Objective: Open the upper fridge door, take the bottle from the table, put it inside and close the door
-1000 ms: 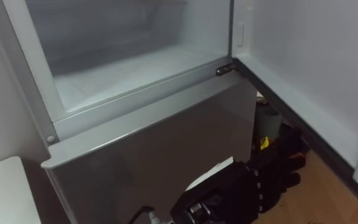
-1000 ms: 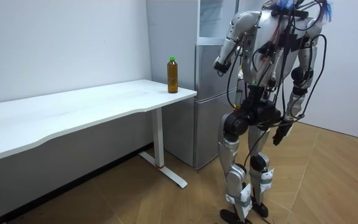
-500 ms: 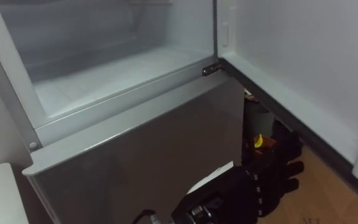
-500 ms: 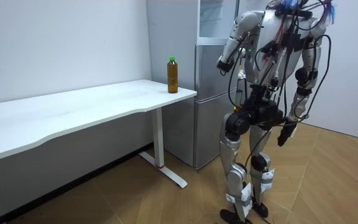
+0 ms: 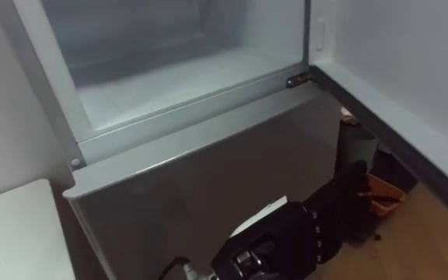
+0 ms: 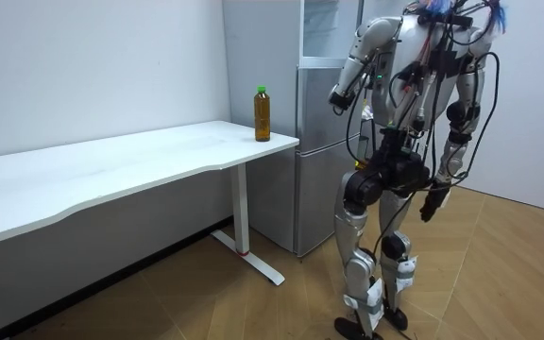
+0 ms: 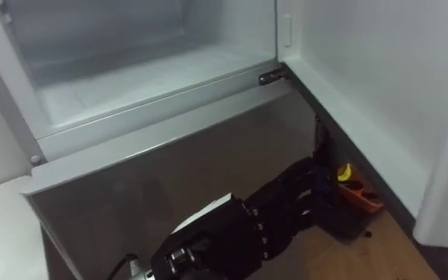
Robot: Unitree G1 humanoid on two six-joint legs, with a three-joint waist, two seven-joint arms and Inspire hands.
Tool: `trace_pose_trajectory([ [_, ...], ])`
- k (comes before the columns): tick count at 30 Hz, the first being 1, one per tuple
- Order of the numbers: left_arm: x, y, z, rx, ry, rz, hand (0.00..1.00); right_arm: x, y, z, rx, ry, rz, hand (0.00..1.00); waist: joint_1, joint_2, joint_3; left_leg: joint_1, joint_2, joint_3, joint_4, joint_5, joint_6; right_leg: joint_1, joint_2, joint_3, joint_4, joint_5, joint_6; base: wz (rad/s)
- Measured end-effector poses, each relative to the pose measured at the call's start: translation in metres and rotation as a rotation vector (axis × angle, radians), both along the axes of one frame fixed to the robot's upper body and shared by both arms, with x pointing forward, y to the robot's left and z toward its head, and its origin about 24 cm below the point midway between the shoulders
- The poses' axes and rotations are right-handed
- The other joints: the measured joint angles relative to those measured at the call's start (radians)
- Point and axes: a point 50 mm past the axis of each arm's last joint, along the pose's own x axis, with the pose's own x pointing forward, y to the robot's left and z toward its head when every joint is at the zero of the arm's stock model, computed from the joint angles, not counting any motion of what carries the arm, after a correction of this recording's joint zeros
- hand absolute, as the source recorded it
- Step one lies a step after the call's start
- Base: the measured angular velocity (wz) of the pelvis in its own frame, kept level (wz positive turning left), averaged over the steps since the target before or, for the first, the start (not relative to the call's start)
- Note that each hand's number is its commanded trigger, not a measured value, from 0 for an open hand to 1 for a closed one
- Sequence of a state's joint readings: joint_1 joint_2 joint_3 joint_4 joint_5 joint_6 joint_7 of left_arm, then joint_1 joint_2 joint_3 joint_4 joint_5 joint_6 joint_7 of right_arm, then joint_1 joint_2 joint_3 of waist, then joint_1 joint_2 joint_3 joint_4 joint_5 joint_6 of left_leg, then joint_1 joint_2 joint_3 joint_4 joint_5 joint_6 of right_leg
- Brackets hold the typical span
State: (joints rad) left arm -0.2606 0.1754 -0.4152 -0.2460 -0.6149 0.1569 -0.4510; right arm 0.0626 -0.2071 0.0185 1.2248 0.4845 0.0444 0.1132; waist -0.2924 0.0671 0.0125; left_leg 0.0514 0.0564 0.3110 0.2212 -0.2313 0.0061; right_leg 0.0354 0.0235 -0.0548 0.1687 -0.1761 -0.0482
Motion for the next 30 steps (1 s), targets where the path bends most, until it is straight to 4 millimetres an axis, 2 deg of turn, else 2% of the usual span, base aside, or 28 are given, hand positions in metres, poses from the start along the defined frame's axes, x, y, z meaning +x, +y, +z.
trace_pose_trajectory([
  [4, 0.003, 0.01, 0.01, -0.026, -0.029, 0.067, 0.0, 0.006, 0.002, 0.001, -0.011, -0.013, 0.055, 0.0, 0.035, -0.006, -0.0023, -0.009, -0.003, -0.032, 0.0, 0.002, -0.002, 0.005, -0.006, -0.047, -0.001, -0.001, 0.0, 0.27],
  [6, 0.005, 0.013, 0.014, -0.037, -0.04, 0.101, 0.0, 0.006, 0.003, 0.001, -0.013, -0.009, 0.069, 0.0, 0.052, -0.02, -0.0092, -0.022, -0.017, -0.07, 0.001, 0.013, 0.0, 0.009, -0.015, -0.088, -0.002, -0.002, 0.001, 0.45],
  [8, 0.005, 0.014, 0.012, -0.021, -0.042, 0.125, 0.0, 0.006, 0.004, 0.0, -0.018, -0.004, 0.082, 0.0, 0.069, -0.028, -0.0087, -0.023, -0.018, -0.087, 0.002, 0.016, 0.0, 0.018, -0.019, -0.109, -0.005, -0.004, 0.0, 0.36],
  [12, -0.002, 0.02, 0.004, 0.001, -0.024, 0.179, 0.0, 0.005, 0.005, 0.0, -0.033, 0.006, 0.089, 0.0, 0.111, -0.028, -0.0099, -0.026, -0.022, -0.115, 0.003, 0.021, 0.002, 0.034, -0.024, -0.14, -0.017, -0.004, 0.001, 0.25],
  [18, -0.002, 0.038, 0.018, -0.035, -0.084, 0.251, 0.0, 0.006, 0.008, -0.001, -0.043, -0.004, 0.128, 0.0, 0.157, -0.028, -0.0099, -0.021, -0.031, -0.128, 0.002, 0.027, 0.001, 0.054, -0.026, -0.153, -0.019, -0.005, 0.0, 0.08],
  [23, -0.002, 0.057, 0.023, -0.077, -0.104, 0.36, 0.0, 0.003, 0.009, -0.001, -0.046, -0.004, 0.128, 0.0, 0.165, -0.033, -0.0108, -0.008, -0.034, -0.152, 0.002, 0.028, 0.002, 0.069, -0.032, -0.176, -0.016, -0.017, 0.002, 0.17],
  [25, -0.006, 0.064, 0.023, -0.091, -0.108, 0.398, 0.0, 0.004, 0.011, -0.001, -0.046, -0.007, 0.134, 0.0, 0.167, -0.039, -0.0128, -0.006, -0.035, -0.157, 0.002, 0.028, 0.002, 0.071, -0.035, -0.183, -0.015, -0.023, 0.002, 0.1],
  [26, -0.008, 0.067, 0.023, -0.093, -0.109, 0.413, 0.0, 0.004, 0.012, -0.002, -0.048, -0.005, 0.143, 0.0, 0.168, -0.046, -0.0164, -0.007, -0.036, -0.165, 0.003, 0.028, 0.002, 0.072, -0.035, -0.189, -0.015, -0.025, 0.003, 0.15],
  [30, -0.008, 0.07, 0.024, -0.083, -0.121, 0.473, 0.0, 0.002, 0.015, -0.003, -0.051, 0.002, 0.163, 0.0, 0.192, -0.058, -0.0161, -0.008, -0.039, -0.182, 0.01, 0.027, 0.002, 0.085, -0.036, -0.197, -0.018, -0.025, 0.003, 0.1],
])
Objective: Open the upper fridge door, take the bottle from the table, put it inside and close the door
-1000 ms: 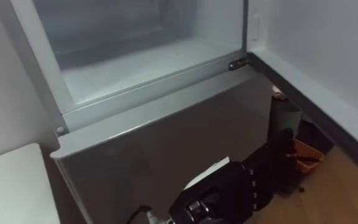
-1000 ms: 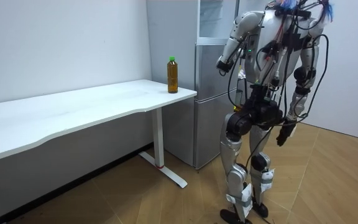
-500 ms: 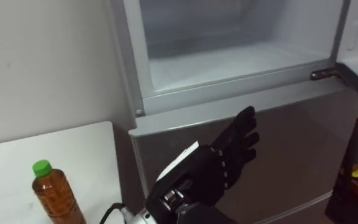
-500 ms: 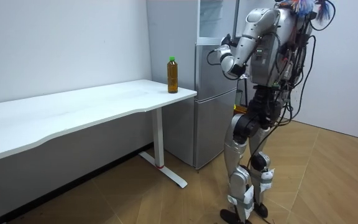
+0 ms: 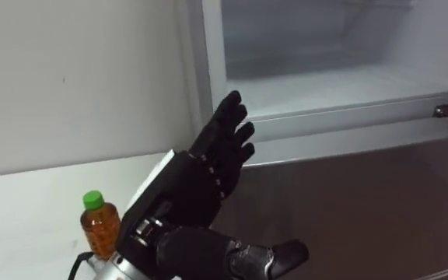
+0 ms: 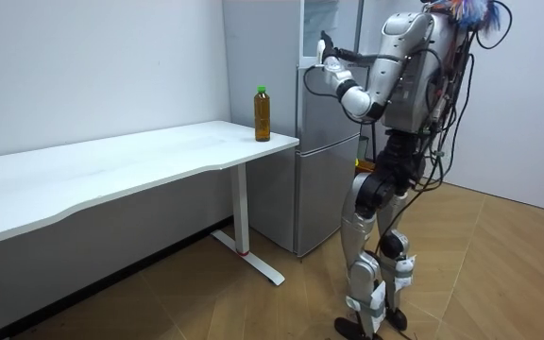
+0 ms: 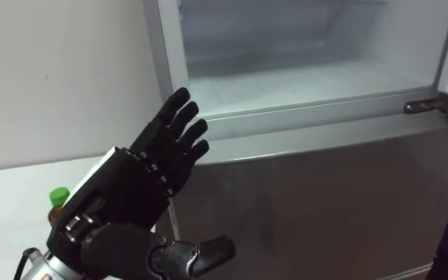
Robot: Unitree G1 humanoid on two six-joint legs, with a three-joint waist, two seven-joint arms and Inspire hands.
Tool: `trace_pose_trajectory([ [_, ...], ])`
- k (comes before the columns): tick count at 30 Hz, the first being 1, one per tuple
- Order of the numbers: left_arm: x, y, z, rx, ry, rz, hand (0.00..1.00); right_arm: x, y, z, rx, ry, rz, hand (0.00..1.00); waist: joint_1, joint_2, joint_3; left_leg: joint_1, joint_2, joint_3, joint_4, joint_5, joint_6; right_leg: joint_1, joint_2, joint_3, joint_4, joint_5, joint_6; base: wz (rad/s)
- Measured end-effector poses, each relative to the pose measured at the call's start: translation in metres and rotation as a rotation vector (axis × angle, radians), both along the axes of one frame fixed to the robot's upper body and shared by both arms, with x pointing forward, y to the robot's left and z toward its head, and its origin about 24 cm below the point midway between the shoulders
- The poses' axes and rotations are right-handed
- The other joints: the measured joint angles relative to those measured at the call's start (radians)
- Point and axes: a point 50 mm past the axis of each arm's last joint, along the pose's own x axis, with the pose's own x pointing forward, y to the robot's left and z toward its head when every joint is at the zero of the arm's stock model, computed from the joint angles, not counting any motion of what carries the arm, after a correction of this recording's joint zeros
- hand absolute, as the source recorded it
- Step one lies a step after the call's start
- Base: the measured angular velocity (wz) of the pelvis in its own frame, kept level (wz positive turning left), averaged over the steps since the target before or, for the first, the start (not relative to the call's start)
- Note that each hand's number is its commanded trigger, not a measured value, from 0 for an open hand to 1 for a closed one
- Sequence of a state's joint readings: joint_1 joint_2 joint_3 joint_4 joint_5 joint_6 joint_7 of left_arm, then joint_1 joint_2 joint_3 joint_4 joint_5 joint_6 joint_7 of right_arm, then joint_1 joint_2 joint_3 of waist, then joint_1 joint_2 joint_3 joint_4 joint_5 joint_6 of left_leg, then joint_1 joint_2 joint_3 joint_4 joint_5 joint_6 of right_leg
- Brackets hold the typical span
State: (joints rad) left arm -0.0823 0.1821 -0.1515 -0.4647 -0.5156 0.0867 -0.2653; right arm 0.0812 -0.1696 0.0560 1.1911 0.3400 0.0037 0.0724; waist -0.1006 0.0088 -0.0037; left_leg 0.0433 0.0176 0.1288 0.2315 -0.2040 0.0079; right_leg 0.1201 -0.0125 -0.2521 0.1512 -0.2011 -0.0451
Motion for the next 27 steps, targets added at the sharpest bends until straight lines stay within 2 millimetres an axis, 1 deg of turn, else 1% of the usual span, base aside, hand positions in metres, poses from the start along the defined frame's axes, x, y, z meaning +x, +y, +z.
trace_pose_trajectory([
  [2, 0.001, 0.007, -0.001, -0.008, 0.003, 0.048, 0.0, 0.0, 0.001, 0.0, -0.008, 0.0, 0.009, 0.0, 0.008, 0.004, -0.0023, 0.001, -0.002, -0.004, 0.0, 0.0, 0.0, 0.009, -0.001, -0.001, 0.0, -0.001, 0.001, 0.06],
  [4, 0.002, 0.014, 0.0, -0.027, 0.006, 0.102, 0.0, -0.003, 0.003, -0.001, -0.008, 0.005, 0.02, 0.0, 0.016, 0.01, -0.0044, 0.002, -0.009, -0.013, 0.002, 0.0, 0.0, 0.014, 0.0, -0.005, 0.0, -0.001, 0.001, 0.09],
  [6, 0.003, 0.025, 0.004, -0.05, -0.008, 0.171, 0.0, -0.008, 0.002, -0.001, -0.011, 0.007, 0.017, 0.0, 0.024, 0.018, -0.0019, -0.001, -0.015, -0.027, 0.006, 0.0, 0.0, 0.024, -0.003, -0.026, -0.002, -0.003, 0.003, 0.25],
  [7, 0.003, 0.027, 0.005, -0.056, -0.013, 0.187, 0.0, -0.008, 0.002, -0.001, -0.014, 0.005, 0.016, 0.0, 0.025, 0.02, -0.0013, -0.002, -0.015, -0.03, 0.007, 0.0, 0.0, 0.024, -0.003, -0.027, -0.002, -0.004, 0.004, 0.24],
  [9, 0.002, 0.036, 0.01, -0.08, -0.043, 0.246, 0.0, -0.007, 0.002, -0.001, -0.022, -0.005, 0.016, 0.0, 0.029, 0.031, 0.0002, -0.008, -0.016, -0.045, 0.008, 0.0, 0.001, 0.027, -0.008, -0.05, -0.001, -0.008, 0.005, 0.23],
  [10, 0.002, 0.038, 0.011, -0.084, -0.049, 0.259, 0.0, -0.007, 0.002, -0.001, -0.022, -0.007, 0.014, 0.0, 0.029, 0.033, 0.0007, -0.009, -0.016, -0.05, 0.008, 0.001, 0.002, 0.026, -0.008, -0.053, 0.0, -0.009, 0.006, 0.25],
  [11, 0.001, 0.042, 0.013, -0.091, -0.058, 0.283, 0.0, -0.007, 0.002, 0.0, -0.022, -0.009, 0.008, 0.0, 0.032, 0.038, -0.0007, -0.011, -0.017, -0.053, 0.009, 0.002, 0.004, 0.021, -0.01, -0.056, -0.001, -0.012, 0.007, 0.19],
  [12, 0.0, 0.045, 0.015, -0.099, -0.07, 0.305, 0.0, -0.007, 0.002, 0.0, -0.023, -0.012, 0.005, 0.0, 0.035, 0.042, -0.0004, -0.013, -0.02, -0.058, 0.011, 0.003, 0.005, 0.021, -0.014, -0.063, 0.001, -0.016, 0.009, 0.18],
  [14, -0.003, 0.05, 0.017, -0.11, -0.084, 0.333, 0.0, -0.009, 0.002, 0.0, -0.024, -0.01, 0.0, 0.0, 0.037, 0.046, -0.0027, -0.014, -0.031, -0.07, 0.011, 0.004, 0.007, 0.024, -0.019, -0.077, 0.002, -0.019, 0.012, 0.18],
  [17, -0.006, 0.055, 0.019, -0.116, -0.099, 0.361, 0.0, -0.012, 0.001, -0.001, -0.032, -0.001, -0.006, 0.0, 0.059, 0.046, -0.0028, -0.012, -0.031, -0.078, 0.006, 0.005, 0.008, 0.031, -0.021, -0.082, 0.008, -0.02, 0.014, 0.1],
  [19, -0.007, 0.062, 0.02, -0.119, -0.104, 0.395, 0.0, -0.014, 0.001, -0.001, -0.039, 0.003, -0.011, 0.0, 0.065, 0.044, -0.0021, -0.01, -0.034, -0.085, 0.006, 0.005, 0.008, 0.041, -0.023, -0.092, 0.005, -0.021, 0.015, 0.11],
  [21, -0.01, 0.068, 0.019, -0.123, -0.1, 0.433, 0.0, -0.015, 0.002, -0.001, -0.044, 0.006, -0.018, 0.0, 0.07, 0.044, -0.0014, -0.009, -0.042, -0.091, 0.005, 0.005, 0.008, 0.046, -0.024, -0.099, 0.002, -0.022, 0.016, 0.11],
  [22, -0.01, 0.071, 0.018, -0.124, -0.095, 0.451, 0.0, -0.016, 0.002, -0.001, -0.045, 0.009, -0.023, 0.0, 0.073, 0.042, 0.0015, -0.005, -0.045, -0.101, 0.004, 0.006, 0.008, 0.054, -0.025, -0.108, 0.0, -0.023, 0.018, 0.19],
  [25, -0.014, 0.08, 0.014, -0.131, -0.078, 0.504, 0.0, -0.016, 0.001, -0.001, -0.059, 0.004, -0.03, 0.0, 0.081, 0.04, 0.0026, 0.006, -0.05, -0.107, 0.004, 0.006, 0.009, 0.069, -0.029, -0.109, 0.0, -0.03, 0.023, 0.12],
  [27, -0.018, 0.092, 0.012, -0.13, -0.072, 0.571, 0.0, -0.016, -0.001, -0.001, -0.074, 0.006, -0.034, 0.0, 0.083, 0.038, 0.0037, 0.011, -0.05, -0.107, 0.005, 0.005, 0.009, 0.07, -0.033, -0.109, 0.002, -0.036, 0.026, 0.09],
])
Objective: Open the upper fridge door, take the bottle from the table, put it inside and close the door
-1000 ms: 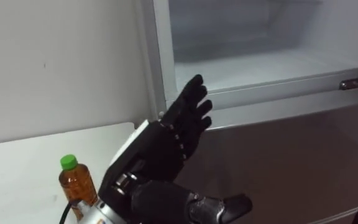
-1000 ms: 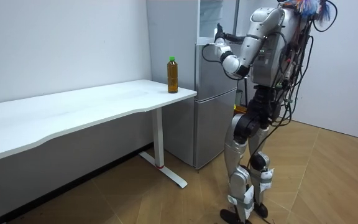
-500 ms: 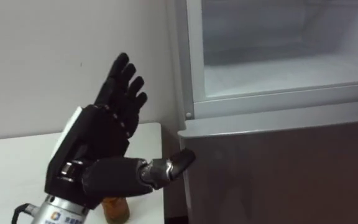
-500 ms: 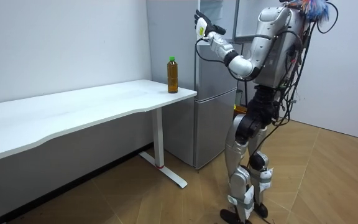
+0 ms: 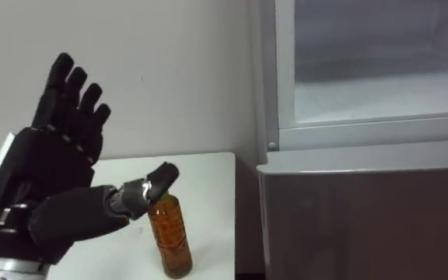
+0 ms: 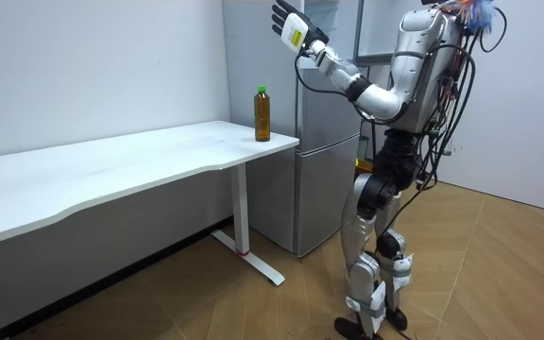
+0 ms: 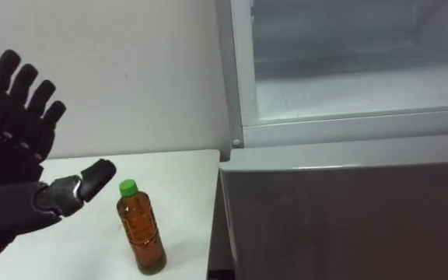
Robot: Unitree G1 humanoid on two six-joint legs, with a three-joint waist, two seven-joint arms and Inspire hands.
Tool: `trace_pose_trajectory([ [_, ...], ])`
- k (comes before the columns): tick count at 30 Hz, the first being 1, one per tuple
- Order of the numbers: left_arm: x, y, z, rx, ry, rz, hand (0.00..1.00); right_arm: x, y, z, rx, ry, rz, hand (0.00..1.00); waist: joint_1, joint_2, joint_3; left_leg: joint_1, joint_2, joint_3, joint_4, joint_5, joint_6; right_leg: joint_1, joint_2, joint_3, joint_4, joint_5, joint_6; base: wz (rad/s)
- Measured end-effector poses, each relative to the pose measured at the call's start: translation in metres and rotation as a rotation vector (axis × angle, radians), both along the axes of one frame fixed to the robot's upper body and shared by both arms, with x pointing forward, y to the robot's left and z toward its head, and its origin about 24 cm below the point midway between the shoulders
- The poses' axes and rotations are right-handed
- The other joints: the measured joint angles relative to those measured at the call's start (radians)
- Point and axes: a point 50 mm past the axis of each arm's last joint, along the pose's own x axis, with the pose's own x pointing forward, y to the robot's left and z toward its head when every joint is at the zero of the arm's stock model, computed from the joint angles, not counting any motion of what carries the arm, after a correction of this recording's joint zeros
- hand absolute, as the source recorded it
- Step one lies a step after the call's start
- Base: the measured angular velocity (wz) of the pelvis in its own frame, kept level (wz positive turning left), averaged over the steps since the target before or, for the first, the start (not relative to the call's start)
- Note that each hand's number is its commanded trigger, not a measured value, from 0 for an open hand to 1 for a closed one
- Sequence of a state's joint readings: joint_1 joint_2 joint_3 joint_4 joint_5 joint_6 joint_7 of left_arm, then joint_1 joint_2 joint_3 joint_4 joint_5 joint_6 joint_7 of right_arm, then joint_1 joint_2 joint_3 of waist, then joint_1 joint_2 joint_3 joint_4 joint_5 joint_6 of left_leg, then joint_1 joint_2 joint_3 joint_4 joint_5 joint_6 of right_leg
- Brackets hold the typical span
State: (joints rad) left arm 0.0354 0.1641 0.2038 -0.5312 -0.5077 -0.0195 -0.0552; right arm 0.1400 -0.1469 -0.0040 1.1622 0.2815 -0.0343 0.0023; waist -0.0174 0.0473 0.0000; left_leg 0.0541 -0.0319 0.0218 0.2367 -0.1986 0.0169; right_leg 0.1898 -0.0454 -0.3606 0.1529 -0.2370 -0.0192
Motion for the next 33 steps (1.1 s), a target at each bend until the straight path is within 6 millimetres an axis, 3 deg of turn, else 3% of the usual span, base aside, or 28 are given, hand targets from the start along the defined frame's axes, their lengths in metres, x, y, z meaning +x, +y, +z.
trace_pose_trajectory([
  [7, -0.019, 0.039, -0.016, -0.045, 0.083, 0.257, 0.0, -0.011, -0.005, 0.001, -0.01, -0.002, -0.067, 0.0, 0.026, -0.011, 0.0009, 0.0, -0.004, 0.003, 0.0, 0.0, 0.001, 0.001, -0.004, -0.002, 0.0, -0.003, 0.004, 0.0],
  [11, -0.028, 0.054, -0.055, -0.081, 0.261, 0.392, 0.0, -0.015, -0.005, 0.001, -0.016, 0.008, -0.07, 0.0, 0.031, -0.011, 0.0007, -0.004, -0.012, 0.003, 0.0, 0.0, 0.001, -0.001, -0.005, -0.001, -0.001, -0.004, 0.006, 0.04],
  [16, -0.037, 0.062, -0.089, -0.156, 0.409, 0.487, 0.0, -0.024, -0.004, 0.002, -0.012, 0.009, -0.077, 0.0, 0.063, -0.018, -0.0063, -0.009, -0.014, 0.003, 0.001, -0.002, 0.003, -0.006, -0.006, -0.001, 0.001, -0.006, 0.008, 0.01],
  [19, -0.041, 0.07, -0.118, -0.194, 0.537, 0.562, 0.0, -0.025, -0.004, 0.002, -0.007, 0.016, -0.077, 0.0, 0.075, -0.021, -0.007, -0.007, -0.014, 0.002, 0.0, -0.002, 0.004, -0.008, -0.007, -0.001, 0.004, -0.006, 0.008, 0.0],
  [22, -0.06, 0.076, -0.181, -0.235, 0.819, 0.641, 0.0, -0.024, -0.004, 0.002, -0.005, 0.015, -0.088, 0.0, 0.08, -0.021, -0.0071, 0.008, -0.014, 0.003, 0.0, -0.005, 0.007, 0.01, -0.007, 0.001, 0.002, -0.007, 0.008, -0.01],
  [23, -0.064, 0.075, -0.193, -0.231, 0.874, 0.647, 0.0, -0.023, -0.003, 0.002, -0.004, 0.011, -0.088, 0.0, 0.08, -0.023, -0.0071, 0.008, -0.014, 0.003, 0.0, -0.005, 0.008, 0.008, -0.006, 0.0, 0.002, -0.007, 0.008, 0.0],
  [24, -0.075, 0.071, -0.216, -0.208, 0.994, 0.651, 0.0, -0.02, -0.002, 0.002, -0.003, 0.002, -0.081, 0.0, 0.081, -0.025, -0.0074, 0.009, -0.013, 0.004, 0.0, -0.006, 0.009, 0.003, -0.006, 0.001, 0.001, -0.007, 0.008, 0.0],
  [27, -0.107, 0.059, -0.26, -0.164, 1.24, 0.643, 0.0, -0.014, 0.002, 0.002, 0.005, -0.004, -0.036, 0.0, 0.078, -0.04, -0.0038, 0.007, -0.011, 0.005, 0.0, -0.007, 0.011, 0.003, -0.007, 0.001, 0.002, -0.007, 0.008, 0.0],
  [30, -0.137, 0.052, -0.289, -0.121, 1.431, 0.639, 0.0, -0.01, 0.001, 0.003, 0.004, -0.012, -0.02, 0.0, 0.08, -0.051, -0.0021, 0.002, -0.005, 0.004, 0.004, -0.013, 0.016, 0.003, -0.006, 0.003, 0.003, -0.007, 0.009, 0.0],
  [33, -0.164, 0.047, -0.304, -0.079, 1.567, 0.638, 0.0, -0.01, 0.002, 0.002, 0.013, -0.014, -0.016, 0.0, 0.079, -0.055, -0.0015, 0.005, -0.005, 0.004, 0.001, -0.017, 0.018, 0.006, -0.005, 0.008, 0.003, -0.005, 0.012, -0.01],
])
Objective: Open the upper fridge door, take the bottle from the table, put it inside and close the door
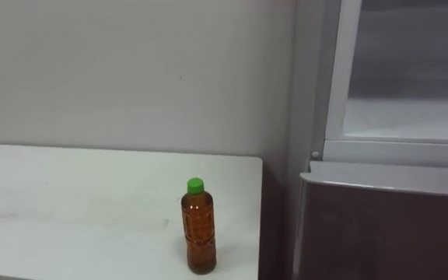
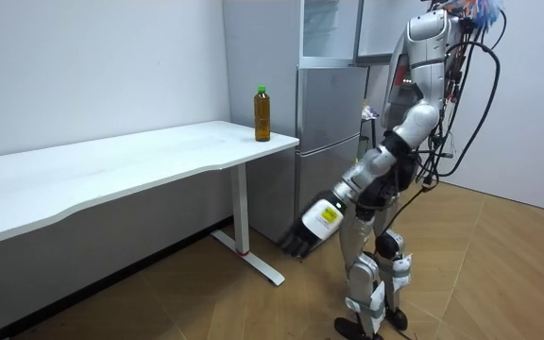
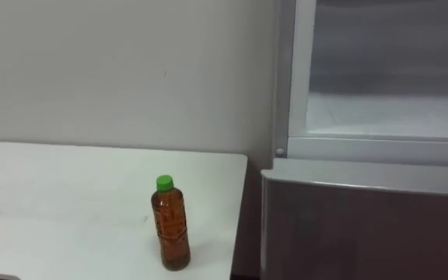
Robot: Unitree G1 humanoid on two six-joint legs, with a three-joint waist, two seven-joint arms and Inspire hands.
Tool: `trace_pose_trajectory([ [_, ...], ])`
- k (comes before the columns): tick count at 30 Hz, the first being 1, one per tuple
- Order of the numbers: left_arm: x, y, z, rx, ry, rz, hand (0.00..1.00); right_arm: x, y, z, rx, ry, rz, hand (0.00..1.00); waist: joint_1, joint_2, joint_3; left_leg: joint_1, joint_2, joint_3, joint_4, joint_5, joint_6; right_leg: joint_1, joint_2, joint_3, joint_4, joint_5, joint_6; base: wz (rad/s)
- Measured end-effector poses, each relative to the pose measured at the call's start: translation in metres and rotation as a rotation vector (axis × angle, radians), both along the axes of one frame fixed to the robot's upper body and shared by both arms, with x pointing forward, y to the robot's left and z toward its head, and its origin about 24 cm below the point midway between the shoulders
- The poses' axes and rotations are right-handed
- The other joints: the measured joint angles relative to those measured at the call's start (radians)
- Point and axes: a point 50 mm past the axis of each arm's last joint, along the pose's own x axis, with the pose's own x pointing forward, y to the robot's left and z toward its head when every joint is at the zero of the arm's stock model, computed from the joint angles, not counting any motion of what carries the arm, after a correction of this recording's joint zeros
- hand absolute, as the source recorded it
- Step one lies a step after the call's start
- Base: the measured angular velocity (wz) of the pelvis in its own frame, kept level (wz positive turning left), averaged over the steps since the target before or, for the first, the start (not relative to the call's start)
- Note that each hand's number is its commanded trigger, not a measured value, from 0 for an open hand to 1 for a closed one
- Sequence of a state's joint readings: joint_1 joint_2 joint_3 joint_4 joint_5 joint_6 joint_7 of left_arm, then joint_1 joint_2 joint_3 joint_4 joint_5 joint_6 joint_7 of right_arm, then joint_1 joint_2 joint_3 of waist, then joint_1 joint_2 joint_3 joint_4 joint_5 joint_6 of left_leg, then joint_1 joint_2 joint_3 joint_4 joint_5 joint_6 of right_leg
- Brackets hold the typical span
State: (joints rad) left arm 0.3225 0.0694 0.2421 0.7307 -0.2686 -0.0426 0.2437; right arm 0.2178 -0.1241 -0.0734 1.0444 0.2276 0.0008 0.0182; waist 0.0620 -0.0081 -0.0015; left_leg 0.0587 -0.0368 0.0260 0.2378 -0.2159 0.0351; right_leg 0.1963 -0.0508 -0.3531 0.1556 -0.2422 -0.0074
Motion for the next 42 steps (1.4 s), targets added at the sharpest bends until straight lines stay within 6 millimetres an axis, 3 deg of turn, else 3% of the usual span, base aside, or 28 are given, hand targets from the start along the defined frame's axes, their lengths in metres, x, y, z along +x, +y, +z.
trace_pose_trajectory([
  [7, -0.043, -0.01, -0.02, -0.039, 0.228, -0.071, 0.0, 0.001, 0.002, -0.001, 0.025, 0.001, 0.021, 0.0, -0.008, 0.009, 0.002, 0.007, 0.0, 0.014, -0.009, -0.001, 0.002, -0.006, -0.001, 0.02, 0.001, 0.0, 0.001, -0.07],
  [14, -0.073, -0.011, -0.026, -0.012, 0.449, -0.231, 0.0, -0.011, 0.003, -0.005, 0.035, 0.061, 0.002, 0.0, -0.006, -0.007, 0.0003, 0.016, -0.002, 0.018, -0.016, -0.001, 0.002, -0.001, -0.001, 0.032, -0.001, 0.0, 0.002, -0.02],
  [21, -0.063, -0.021, -0.03, 0.061, 0.571, -0.557, 0.0, -0.007, 0.007, -0.006, 0.028, 0.067, 0.03, 0.0, -0.013, -0.016, 0.0018, 0.013, -0.002, 0.024, -0.015, -0.002, 0.004, 0.002, -0.002, 0.03, -0.003, 0.001, 0.003, 0.0],
  [26, -0.055, -0.024, -0.031, 0.057, 0.588, -0.656, 0.0, 0.001, 0.011, -0.007, 0.032, 0.065, 0.071, 0.0, -0.03, -0.013, 0.0024, 0.012, 0.0, 0.026, -0.015, -0.002, 0.004, -0.002, 0.0, 0.039, -0.004, 0.001, 0.003, -0.02],
  [32, -0.05, -0.027, -0.032, 0.013, 0.589, -0.681, 0.0, 0.001, 0.011, -0.007, 0.029, 0.069, 0.076, 0.0, -0.036, -0.012, 0.0029, 0.012, -0.001, 0.024, -0.015, -0.003, 0.004, -0.003, 0.0, 0.042, -0.003, 0.001, 0.003, -0.01],
  [42, -0.061, -0.031, -0.033, -0.034, 0.604, -0.673, 0.0, 0.001, 0.011, -0.007, 0.019, 0.068, 0.044, 0.0, -0.03, -0.008, 0.0037, 0.008, -0.003, 0.022, -0.017, -0.003, 0.005, -0.009, -0.001, 0.045, -0.007, -0.001, 0.006, 0.0],
])
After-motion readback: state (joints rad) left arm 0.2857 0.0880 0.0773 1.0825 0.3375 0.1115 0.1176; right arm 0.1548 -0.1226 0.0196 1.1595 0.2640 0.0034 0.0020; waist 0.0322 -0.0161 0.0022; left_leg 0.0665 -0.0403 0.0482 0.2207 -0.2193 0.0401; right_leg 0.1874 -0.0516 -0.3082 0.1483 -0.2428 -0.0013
